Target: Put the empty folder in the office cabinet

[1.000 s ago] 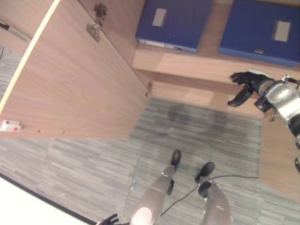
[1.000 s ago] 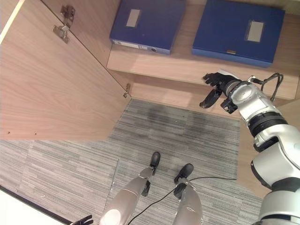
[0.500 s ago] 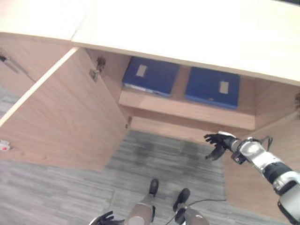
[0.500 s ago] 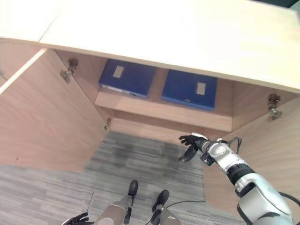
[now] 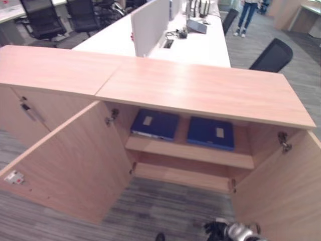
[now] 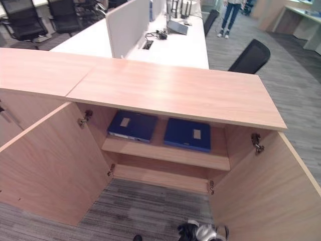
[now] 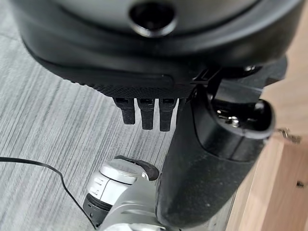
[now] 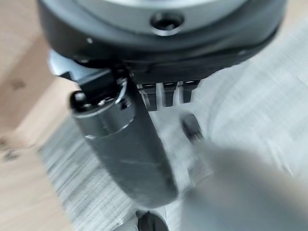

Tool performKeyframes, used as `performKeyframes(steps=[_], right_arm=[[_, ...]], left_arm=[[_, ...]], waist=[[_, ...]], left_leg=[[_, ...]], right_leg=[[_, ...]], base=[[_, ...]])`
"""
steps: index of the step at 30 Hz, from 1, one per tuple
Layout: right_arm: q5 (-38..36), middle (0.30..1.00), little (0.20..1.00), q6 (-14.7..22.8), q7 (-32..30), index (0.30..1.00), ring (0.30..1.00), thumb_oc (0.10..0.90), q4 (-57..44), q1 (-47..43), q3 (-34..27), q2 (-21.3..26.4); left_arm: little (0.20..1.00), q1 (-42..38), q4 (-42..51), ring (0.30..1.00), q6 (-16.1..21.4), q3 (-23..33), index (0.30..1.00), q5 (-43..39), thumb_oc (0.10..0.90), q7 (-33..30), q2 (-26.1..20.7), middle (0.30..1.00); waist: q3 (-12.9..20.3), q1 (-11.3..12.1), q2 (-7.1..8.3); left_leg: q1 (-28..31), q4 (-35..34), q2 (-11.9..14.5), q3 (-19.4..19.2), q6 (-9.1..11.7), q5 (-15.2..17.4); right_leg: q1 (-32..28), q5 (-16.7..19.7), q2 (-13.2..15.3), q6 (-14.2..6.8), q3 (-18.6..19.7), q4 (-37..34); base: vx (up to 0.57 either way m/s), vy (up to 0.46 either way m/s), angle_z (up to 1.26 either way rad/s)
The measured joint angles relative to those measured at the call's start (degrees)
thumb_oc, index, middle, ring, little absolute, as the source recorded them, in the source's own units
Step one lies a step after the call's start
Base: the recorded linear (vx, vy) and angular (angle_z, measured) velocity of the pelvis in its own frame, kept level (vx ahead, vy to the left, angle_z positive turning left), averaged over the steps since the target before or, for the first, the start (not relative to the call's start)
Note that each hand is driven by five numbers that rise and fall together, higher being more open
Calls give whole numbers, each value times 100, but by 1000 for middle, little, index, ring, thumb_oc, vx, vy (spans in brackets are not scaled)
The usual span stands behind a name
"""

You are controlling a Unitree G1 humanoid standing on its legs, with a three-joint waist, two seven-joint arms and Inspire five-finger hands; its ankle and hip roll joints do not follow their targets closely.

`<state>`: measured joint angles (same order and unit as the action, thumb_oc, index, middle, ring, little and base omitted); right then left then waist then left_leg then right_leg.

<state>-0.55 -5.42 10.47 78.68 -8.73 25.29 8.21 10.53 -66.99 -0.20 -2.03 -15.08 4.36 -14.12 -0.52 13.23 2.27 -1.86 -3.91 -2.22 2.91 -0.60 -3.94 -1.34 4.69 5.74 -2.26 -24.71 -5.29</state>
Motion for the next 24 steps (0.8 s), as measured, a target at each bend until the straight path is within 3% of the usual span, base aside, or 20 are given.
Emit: performKeyframes(steps=[2,7,17,20,21,22,23,24], right_arm=[[-25,900,900,35,-154,900,900,800,94,68,-361,-67],[-185,900,900,92,-295,900,900,800,82,378,-362,-34],[-303,900,900,160,-306,900,900,800,216,467,-491,26],[-325,900,900,266,-387,900,900,800,242,392,-566,123],[-427,900,900,259,-419,900,900,800,240,255,-607,208],[-426,900,900,252,-469,900,900,800,248,179,-605,231],[-418,900,900,235,-481,900,900,800,276,65,-605,250],[-408,900,900,245,-501,900,900,800,256,-5,-574,276]], left_arm=[[900,2,-8,900,-32,17,900,-5,800,-12,23,900],[900,114,-556,900,-127,375,900,-33,800,-43,-80,900],[900,513,-856,900,-222,966,900,-267,800,-5,-18,900],[900,148,-851,900,-209,1023,900,-573,800,-50,-25,900],[900,-170,-737,900,-191,1192,900,-740,800,-117,-34,900],[900,-227,-621,900,-146,1311,900,-767,800,-155,-36,900],[900,-285,-517,900,-137,1393,900,-750,800,-189,-74,900],[900,-252,-482,900,-135,1367,900,-661,800,-301,-202,900]], waist=[[9,87,-33],[297,433,14],[306,616,45],[55,601,-64],[-190,570,-54],[-344,605,-18],[-433,596,-56],[-507,585,43]], left_leg=[[-21,40,-36,188,-18,12],[-28,74,-110,550,-16,10],[-214,394,-182,871,75,88],[-832,1182,-250,1015,381,56],[-962,1138,-166,557,647,-48],[-1011,1181,-9,19,620,44],[-987,1315,96,-144,518,141],[-906,1533,248,-250,509,378]], right_leg=[[-104,-17,26,-23,-204,-11],[-272,-155,75,-67,-603,-13],[-333,-257,67,-88,-934,16],[-181,-358,-93,-12,-1005,123],[-138,-369,-11,186,-1123,164],[-99,-334,-13,307,-1149,151],[-86,-339,-9,331,-1061,161],[-6,-325,55,351,-916,210]], base=[[79,19,48],[56,-25,48],[-19,-64,18],[-193,-12,70],[-43,54,74],[24,62,37],[54,49,-33],[76,76,-51]])
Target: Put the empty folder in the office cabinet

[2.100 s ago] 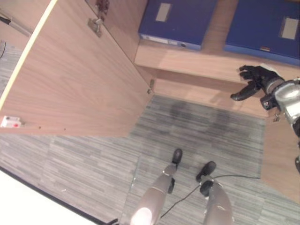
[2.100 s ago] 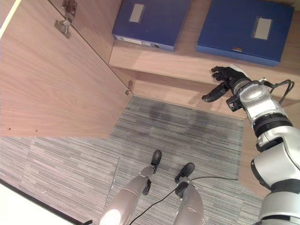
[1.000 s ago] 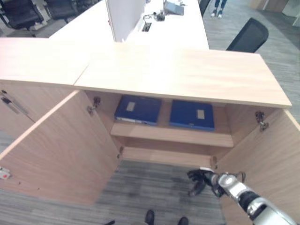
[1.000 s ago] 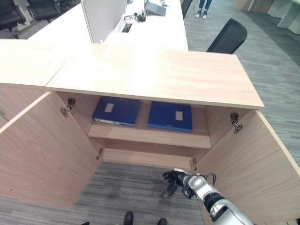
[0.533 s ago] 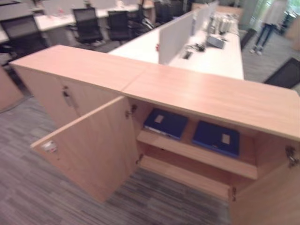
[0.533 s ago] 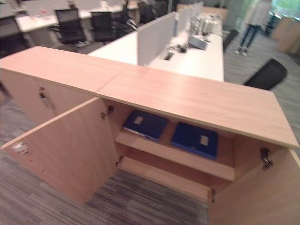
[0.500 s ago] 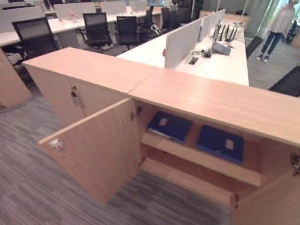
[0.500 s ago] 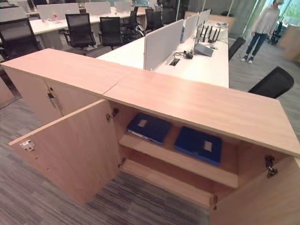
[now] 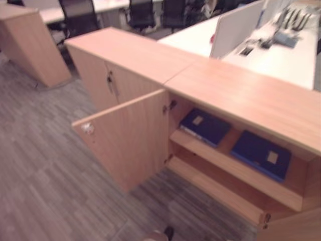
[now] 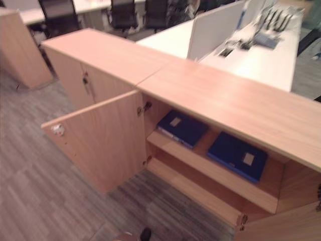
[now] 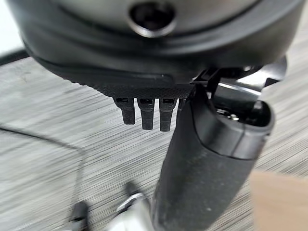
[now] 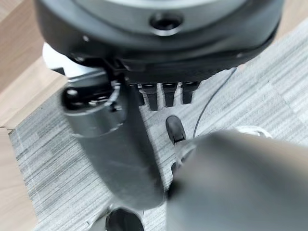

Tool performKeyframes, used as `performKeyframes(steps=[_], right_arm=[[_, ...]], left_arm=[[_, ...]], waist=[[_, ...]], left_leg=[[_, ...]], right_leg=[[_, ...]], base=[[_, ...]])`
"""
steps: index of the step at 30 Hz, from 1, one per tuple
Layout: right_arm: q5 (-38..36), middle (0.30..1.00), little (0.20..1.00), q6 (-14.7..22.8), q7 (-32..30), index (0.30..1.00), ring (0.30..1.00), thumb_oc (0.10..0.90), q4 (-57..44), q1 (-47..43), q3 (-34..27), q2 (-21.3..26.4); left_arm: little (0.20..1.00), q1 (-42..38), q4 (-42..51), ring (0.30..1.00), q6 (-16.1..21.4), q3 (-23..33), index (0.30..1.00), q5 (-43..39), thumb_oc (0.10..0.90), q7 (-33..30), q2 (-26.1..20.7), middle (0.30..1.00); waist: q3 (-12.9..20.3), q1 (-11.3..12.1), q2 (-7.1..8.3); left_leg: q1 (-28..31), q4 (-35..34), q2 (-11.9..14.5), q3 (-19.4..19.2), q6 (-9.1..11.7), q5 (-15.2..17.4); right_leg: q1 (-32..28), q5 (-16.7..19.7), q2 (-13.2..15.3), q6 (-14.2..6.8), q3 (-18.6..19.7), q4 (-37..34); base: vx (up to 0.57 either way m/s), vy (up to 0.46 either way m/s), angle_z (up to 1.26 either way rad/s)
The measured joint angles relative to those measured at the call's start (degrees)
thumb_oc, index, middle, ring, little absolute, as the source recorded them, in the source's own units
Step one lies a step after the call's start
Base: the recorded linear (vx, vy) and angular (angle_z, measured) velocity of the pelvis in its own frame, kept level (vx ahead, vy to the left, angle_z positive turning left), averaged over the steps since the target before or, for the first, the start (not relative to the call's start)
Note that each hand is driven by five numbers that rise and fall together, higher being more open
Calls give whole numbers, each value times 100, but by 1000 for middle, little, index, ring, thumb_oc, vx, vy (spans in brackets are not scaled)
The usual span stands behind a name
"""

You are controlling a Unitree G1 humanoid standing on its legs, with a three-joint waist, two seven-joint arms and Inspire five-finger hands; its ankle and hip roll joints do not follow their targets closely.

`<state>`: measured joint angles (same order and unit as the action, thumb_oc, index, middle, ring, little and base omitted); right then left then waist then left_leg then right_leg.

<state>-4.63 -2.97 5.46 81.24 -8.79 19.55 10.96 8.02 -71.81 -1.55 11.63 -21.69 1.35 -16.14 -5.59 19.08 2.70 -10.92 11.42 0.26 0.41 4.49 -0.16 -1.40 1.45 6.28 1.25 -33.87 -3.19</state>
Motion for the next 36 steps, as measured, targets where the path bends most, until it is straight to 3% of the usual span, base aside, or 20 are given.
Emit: performKeyframes(steps=[2,4,6,8,11,12,20,25,30,36], right_arm=[[14,900,900,11,-7,900,900,800,-13,6,21,48],[6,900,900,24,-27,900,900,800,-21,185,-130,150],[7,900,900,3,-30,900,900,800,-19,237,-402,147],[14,900,900,5,-33,900,900,800,-48,308,-465,122],[17,900,900,2,-19,900,900,800,-161,319,-462,108],[17,900,900,3,10,900,900,800,-226,442,-461,95],[17,900,900,2,38,900,900,800,-200,574,-485,200],[17,900,900,3,58,900,900,800,-201,635,-692,232],[20,900,900,-6,103,900,900,800,-177,680,-736,234],[21,900,900,-3,114,900,900,800,-176,706,-741,262]], left_arm=[[900,29,55,900,-3,-2,900,142,800,-135,-162,900],[900,314,989,900,-4,-7,900,481,800,-263,-346,900],[900,218,1947,900,19,37,900,742,800,-376,-663,900],[900,192,2296,900,177,141,900,900,800,-479,-866,900],[900,-47,2364,900,202,277,900,911,800,-620,-1227,900],[900,-153,2105,900,169,536,900,914,800,-827,-1633,900],[900,-305,2031,900,140,589,900,1086,800,-805,-1711,900],[900,-402,1784,900,107,587,900,1083,800,-692,-1753,900],[900,-473,1802,900,30,411,900,1082,800,-574,-1978,900],[900,-772,2496,900,12,236,900,1075,800,-561,-2179,900]], waist=[[-8,-87,-5],[-25,-164,-142],[-66,-165,-59],[-15,-147,-22],[130,-214,-22],[363,-340,-93],[582,-544,-229],[626,-657,-192],[750,-670,-41],[809,-667,36]], left_leg=[[359,-135,182,143,130,139],[866,-752,363,416,57,167],[928,-1006,242,443,-56,49],[1011,-1175,165,470,-162,-13],[1072,-1296,73,431,-212,-37],[1263,-1520,26,321,-320,-187],[1415,-1586,-23,216,-330,-195],[1417,-1593,-7,70,-268,-141],[1410,-1599,-4,-14,-272,-142],[1373,-1607,-21,-49,-328,-174]], right_leg=[[-31,12,34,-16,104,27],[-82,56,-24,-93,60,64],[-110,181,97,-254,-1,-19],[-133,243,166,-317,-14,-55],[-124,314,243,-388,24,-120],[-201,420,282,-444,69,-219],[-212,450,321,-488,215,-220],[-124,461,310,-511,366,-219],[-90,493,312,-507,452,-220],[-18,548,339,-513,487,-219]], base=[[55,88,-33],[40,90,7],[75,88,14],[52,69,9],[50,89,-9],[31,100,-16],[20,58,-9],[13,29,-16],[0,7,-9],[-30,13,-2]])
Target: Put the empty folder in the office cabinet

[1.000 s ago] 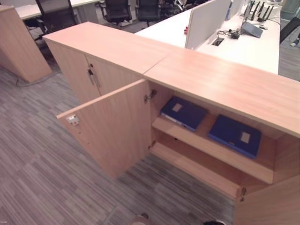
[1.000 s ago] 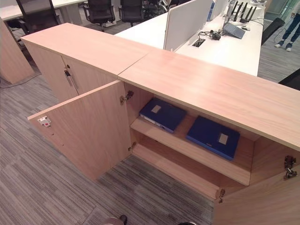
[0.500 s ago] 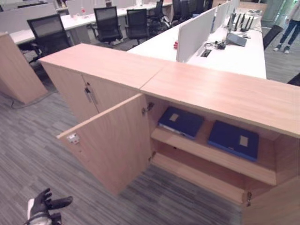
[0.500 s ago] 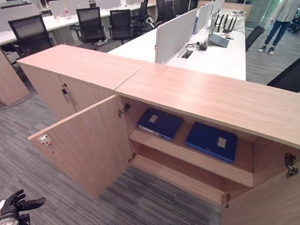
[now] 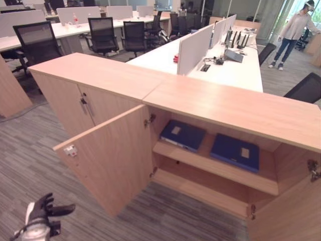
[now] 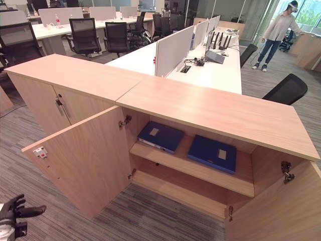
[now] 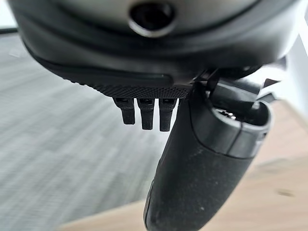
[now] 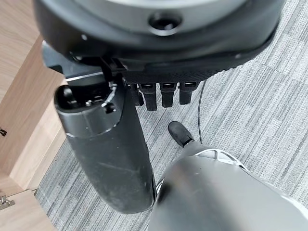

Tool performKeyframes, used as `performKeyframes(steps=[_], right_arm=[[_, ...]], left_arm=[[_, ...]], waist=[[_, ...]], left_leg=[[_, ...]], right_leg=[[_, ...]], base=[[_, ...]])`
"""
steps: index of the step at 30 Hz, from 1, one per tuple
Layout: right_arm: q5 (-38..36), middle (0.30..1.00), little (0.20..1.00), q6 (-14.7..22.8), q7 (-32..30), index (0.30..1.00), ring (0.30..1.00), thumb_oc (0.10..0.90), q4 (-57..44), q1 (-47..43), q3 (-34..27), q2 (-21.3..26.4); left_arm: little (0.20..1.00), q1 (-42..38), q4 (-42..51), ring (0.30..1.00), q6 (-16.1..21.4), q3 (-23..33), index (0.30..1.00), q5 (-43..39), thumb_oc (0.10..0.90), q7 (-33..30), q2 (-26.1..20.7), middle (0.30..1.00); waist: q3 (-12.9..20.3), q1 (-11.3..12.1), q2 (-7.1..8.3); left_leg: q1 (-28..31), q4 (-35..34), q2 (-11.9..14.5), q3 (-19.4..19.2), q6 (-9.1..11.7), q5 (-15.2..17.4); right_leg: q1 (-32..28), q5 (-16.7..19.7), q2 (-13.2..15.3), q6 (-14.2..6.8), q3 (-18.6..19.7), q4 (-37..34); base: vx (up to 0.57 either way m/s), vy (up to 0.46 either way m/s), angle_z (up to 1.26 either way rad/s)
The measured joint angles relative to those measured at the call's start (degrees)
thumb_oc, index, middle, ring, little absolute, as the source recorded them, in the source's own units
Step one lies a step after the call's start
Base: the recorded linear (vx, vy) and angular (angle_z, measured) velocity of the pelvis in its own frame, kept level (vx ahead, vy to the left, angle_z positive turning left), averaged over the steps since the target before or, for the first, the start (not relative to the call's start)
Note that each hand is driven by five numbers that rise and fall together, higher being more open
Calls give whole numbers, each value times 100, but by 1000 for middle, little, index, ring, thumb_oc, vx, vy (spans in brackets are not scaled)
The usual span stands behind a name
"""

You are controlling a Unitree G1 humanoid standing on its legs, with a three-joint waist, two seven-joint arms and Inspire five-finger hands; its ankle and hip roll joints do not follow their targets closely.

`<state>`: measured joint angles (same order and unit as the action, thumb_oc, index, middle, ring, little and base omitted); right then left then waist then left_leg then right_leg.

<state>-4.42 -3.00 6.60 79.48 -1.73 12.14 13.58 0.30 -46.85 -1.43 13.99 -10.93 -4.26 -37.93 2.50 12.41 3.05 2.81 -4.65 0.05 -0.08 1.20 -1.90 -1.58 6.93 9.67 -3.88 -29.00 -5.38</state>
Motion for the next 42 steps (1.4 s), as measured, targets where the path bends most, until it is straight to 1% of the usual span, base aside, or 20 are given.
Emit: performKeyframes(steps=[6,8,10,12,16,21,24,26,28,30,31,32,34,36,37,38,39,40,41,42], right_arm=[[48,900,900,2,46,900,900,800,-5,-59,4,19],[46,900,900,2,63,900,900,800,-5,-21,-3,23],[46,900,900,-3,91,900,900,800,-49,-121,7,61],[-24,900,900,0,108,900,900,800,-34,20,-132,125],[-47,900,900,1,129,900,900,800,-25,56,-241,153],[-46,900,900,-7,144,900,900,800,-19,67,-241,153],[-46,900,900,-10,144,900,900,800,-8,99,-231,150],[-84,900,900,-3,102,900,900,800,-46,137,-226,150],[-78,900,900,-11,52,900,900,800,-56,179,-218,138],[-36,900,900,-30,38,900,900,800,-32,187,-211,129],[-10,900,900,-32,-19,900,900,800,-61,155,-173,-4],[-7,900,900,-13,-65,900,900,800,-66,158,-152,-92],[-6,900,900,6,-99,900,900,800,-65,154,-121,-172],[122,900,900,23,-112,900,900,800,-29,52,-1,-208],[147,900,900,24,-101,900,900,800,-27,-40,-1,-210],[148,900,900,67,-135,900,900,800,-3,-140,2,-208],[158,900,900,72,-141,900,900,800,13,-154,12,-195],[220,900,900,96,-145,900,900,800,16,-165,69,-197],[266,900,900,155,-152,900,900,800,-6,-173,117,-197],[272,900,900,172,-160,900,900,800,-42,-227,136,-181]], left_arm=[[900,-909,-59,900,19,-542,900,6,800,16,-460,900],[900,-1229,-440,900,30,-655,900,-15,800,21,-635,900],[900,-1531,-1160,900,-75,-810,900,-16,800,92,-1183,900],[900,-1795,-1564,900,-76,-920,900,-210,800,251,-1376,900],[900,-1997,-1842,900,-187,-950,900,-648,800,250,-1402,900],[900,-2153,-1837,900,-219,-1241,900,-695,800,257,-1401,900],[900,-2165,-1615,900,-235,-1271,900,-940,800,168,-1281,900],[900,-1645,-367,900,-340,-1139,900,-1142,800,-183,-937,900],[900,-993,829,900,-243,-743,900,-1394,800,-382,-273,900],[900,-180,2103,900,260,-463,900,-1626,800,-382,865,900],[900,1087,3880,900,471,-612,900,-1797,800,-293,1980,900],[900,1515,4313,900,539,-1138,900,-1813,800,-198,2230,900],[900,1859,4673,900,538,-1933,900,-1837,800,221,2061,900],[900,1516,4690,900,243,-3262,900,-2097,800,988,1440,900],[900,1342,4689,900,129,-3677,900,-2126,800,1254,1275,900],[900,863,4877,900,-141,-4900,900,-2215,800,1957,988,900],[900,802,4964,900,-222,-5281,900,-2213,800,2191,944,900],[900,779,4998,900,-363,-5620,900,-2219,800,2479,988,900],[900,753,5134,900,-459,-5914,900,-2246,800,2607,918,900],[900,735,5162,900,-530,-5953,900,-2247,800,2746,962,900]], waist=[[1,-216,9],[4,-325,3],[1,-439,-4],[15,-568,-29],[23,-595,-28],[53,-549,16],[89,-483,73],[91,-346,147],[103,-178,169],[92,-74,188],[93,-66,252],[74,-49,256],[76,-19,269],[60,-79,181],[58,-158,132],[62,-320,64],[63,-364,51],[98,-571,33],[70,-654,-34],[61,-840,-178]], left_leg=[[9,7,-8,-130,-5,-11],[17,7,-11,-135,-6,-12],[14,7,18,-268,-24,-16],[46,7,2,-300,-40,-23],[34,7,6,-428,-47,-20],[10,5,-1,-423,-35,-14],[-23,4,-26,-422,-12,-18],[-126,6,-64,-383,-44,-73],[-116,5,-127,-349,-58,-85],[-146,5,-205,-358,-74,-108],[-181,5,-274,-366,-89,-131],[-183,5,-299,-356,-111,-119],[-184,5,-329,-357,-110,-121],[-202,-20,-326,-369,-119,-114],[-216,-24,-293,-396,-126,-110],[-276,-25,-180,-592,-150,-123],[-267,-24,-158,-592,-149,-122],[-234,-16,-114,-514,-137,-103],[-223,4,-57,-406,-136,-105],[-152,0,-8,-426,-135,-119]], right_leg=[[44,31,3,1,63,0],[59,37,-3,-1,107,0],[108,60,-24,20,195,0],[119,60,-17,15,267,0],[196,92,-25,28,374,1],[207,110,-19,15,365,24],[239,146,8,7,370,26],[326,157,59,-10,335,58],[301,170,130,-31,320,73],[288,209,235,-91,303,82],[291,216,312,-105,339,70],[270,227,336,-121,338,55],[265,231,358,-134,357,26],[312,131,344,-289,436,0],[313,116,319,-338,461,56],[637,-170,389,-255,511,1001],[723,-240,376,-181,511,1042],[660,-227,251,-168,505,819],[606,-169,72,-165,588,560],[427,60,-56,-66,611,239]], base=[[-8,11,-8],[5,12,-9],[10,18,-29],[7,35,-13],[-6,22,-13],[-9,3,3],[-11,-5,2],[-28,-29,16],[-19,-32,18],[-15,-41,30],[-3,-41,36],[6,-37,23],[-3,-31,4],[-10,-42,-22],[-19,-48,-53],[-15,-39,-56],[-20,-39,-53],[-13,-32,-46],[-15,-16,-62],[-28,-8,-68]])
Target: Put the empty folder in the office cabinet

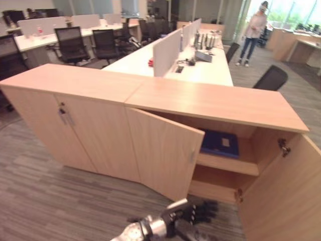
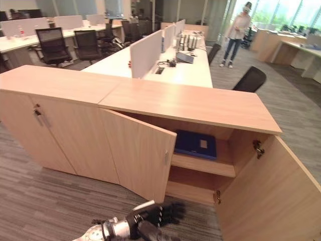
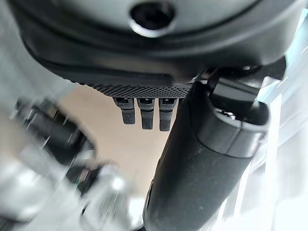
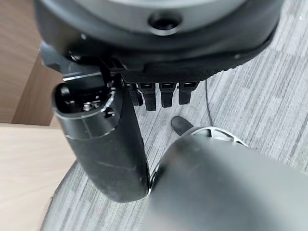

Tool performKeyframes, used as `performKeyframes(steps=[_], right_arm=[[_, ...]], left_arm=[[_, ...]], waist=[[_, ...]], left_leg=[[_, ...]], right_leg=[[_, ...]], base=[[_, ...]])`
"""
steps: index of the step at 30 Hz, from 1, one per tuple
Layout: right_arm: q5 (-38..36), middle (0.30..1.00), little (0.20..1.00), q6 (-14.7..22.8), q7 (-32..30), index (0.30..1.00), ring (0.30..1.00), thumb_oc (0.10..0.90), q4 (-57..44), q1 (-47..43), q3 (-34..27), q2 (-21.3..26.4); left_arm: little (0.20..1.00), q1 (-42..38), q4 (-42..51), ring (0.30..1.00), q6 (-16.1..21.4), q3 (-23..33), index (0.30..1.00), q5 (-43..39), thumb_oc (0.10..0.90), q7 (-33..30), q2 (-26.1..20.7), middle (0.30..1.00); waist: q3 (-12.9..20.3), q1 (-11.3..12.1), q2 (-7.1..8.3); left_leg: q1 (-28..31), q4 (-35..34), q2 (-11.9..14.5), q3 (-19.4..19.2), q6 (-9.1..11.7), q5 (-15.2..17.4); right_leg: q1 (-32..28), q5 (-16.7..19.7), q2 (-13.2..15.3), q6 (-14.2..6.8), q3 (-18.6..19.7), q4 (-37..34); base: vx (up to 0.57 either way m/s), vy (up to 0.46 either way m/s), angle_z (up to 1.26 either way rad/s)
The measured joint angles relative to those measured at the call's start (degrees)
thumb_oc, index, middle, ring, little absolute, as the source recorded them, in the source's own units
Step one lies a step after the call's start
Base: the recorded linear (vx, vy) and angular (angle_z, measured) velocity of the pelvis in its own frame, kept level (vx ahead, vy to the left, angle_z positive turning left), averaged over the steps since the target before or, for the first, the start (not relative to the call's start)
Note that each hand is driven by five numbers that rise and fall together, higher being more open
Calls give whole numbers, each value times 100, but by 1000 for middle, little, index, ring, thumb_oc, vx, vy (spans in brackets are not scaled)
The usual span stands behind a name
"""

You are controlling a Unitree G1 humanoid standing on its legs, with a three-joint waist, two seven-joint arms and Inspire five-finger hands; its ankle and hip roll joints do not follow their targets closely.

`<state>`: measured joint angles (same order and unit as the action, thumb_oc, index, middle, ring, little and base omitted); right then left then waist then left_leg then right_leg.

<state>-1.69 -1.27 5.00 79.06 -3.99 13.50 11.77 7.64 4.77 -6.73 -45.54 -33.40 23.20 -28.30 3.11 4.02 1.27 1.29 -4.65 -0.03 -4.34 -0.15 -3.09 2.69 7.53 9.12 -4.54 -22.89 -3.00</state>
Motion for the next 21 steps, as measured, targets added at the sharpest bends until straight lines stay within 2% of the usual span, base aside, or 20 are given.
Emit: performKeyframes(steps=[2,7,11,12,14,15,17,19,21], right_arm=[[3,900,900,30,-9,900,900,800,-6,87,-5,-34],[123,900,900,33,-37,900,900,800,-4,41,-110,-61],[96,900,900,32,-38,900,900,800,-4,109,-533,-59],[2,900,900,10,-64,900,900,800,-16,107,-688,-65],[-218,900,900,8,-91,900,900,800,-48,136,-708,-44],[-454,900,900,13,-53,900,900,800,-43,141,-1158,-24],[-684,900,900,-2,-138,900,900,800,-13,180,-1318,83],[-1039,900,900,-124,-230,900,900,800,34,308,-1502,339],[-1226,900,900,-160,-326,900,900,800,47,367,-1505,517]], left_arm=[[900,-123,-183,900,-30,420,900,-17,800,-15,221,900],[900,-286,-257,900,-30,768,900,-17,800,-22,158,900],[900,117,-390,900,-27,1183,900,-18,800,-13,133,900],[900,270,-508,900,-12,1446,900,-15,800,-49,146,900],[900,322,-737,900,73,1613,900,5,800,-123,103,900],[900,568,-861,900,114,1946,900,105,800,-164,52,900],[900,900,-989,900,187,2330,900,342,800,-305,-10,900],[900,1010,-1550,900,398,2567,900,768,800,-376,-82,900],[900,942,-2263,900,441,2690,900,1069,800,-474,28,900]], waist=[[-9,-169,-60],[-22,-217,-36],[-81,-277,-48],[-146,-289,-43],[-164,-309,-33],[-182,-330,-43],[-184,-385,-51],[-189,-396,-53],[-220,-404,-50]], left_leg=[[82,-17,69,5,27,7],[102,3,93,-101,48,48],[249,2,84,-323,30,164],[306,4,80,-387,26,175],[318,4,81,-444,23,183],[370,3,95,-560,32,231],[428,3,103,-645,29,273],[429,3,90,-659,13,293],[486,3,93,-711,0,315]], right_leg=[[-133,69,-130,33,7,-240],[-124,58,-167,47,114,-240],[-140,40,-170,29,311,-240],[-164,38,-181,31,383,-240],[-144,37,-192,32,459,-239],[-141,38,-211,33,561,-240],[-167,35,-230,34,654,-241],[-169,28,-224,35,670,-240],[-178,28,-232,34,714,-241]], base=[[-14,-12,-27],[7,-7,-11],[5,-12,-28],[-5,-11,-22],[0,-18,-22],[4,-20,-37],[3,-13,-30],[17,-21,-9],[16,-32,-16]])
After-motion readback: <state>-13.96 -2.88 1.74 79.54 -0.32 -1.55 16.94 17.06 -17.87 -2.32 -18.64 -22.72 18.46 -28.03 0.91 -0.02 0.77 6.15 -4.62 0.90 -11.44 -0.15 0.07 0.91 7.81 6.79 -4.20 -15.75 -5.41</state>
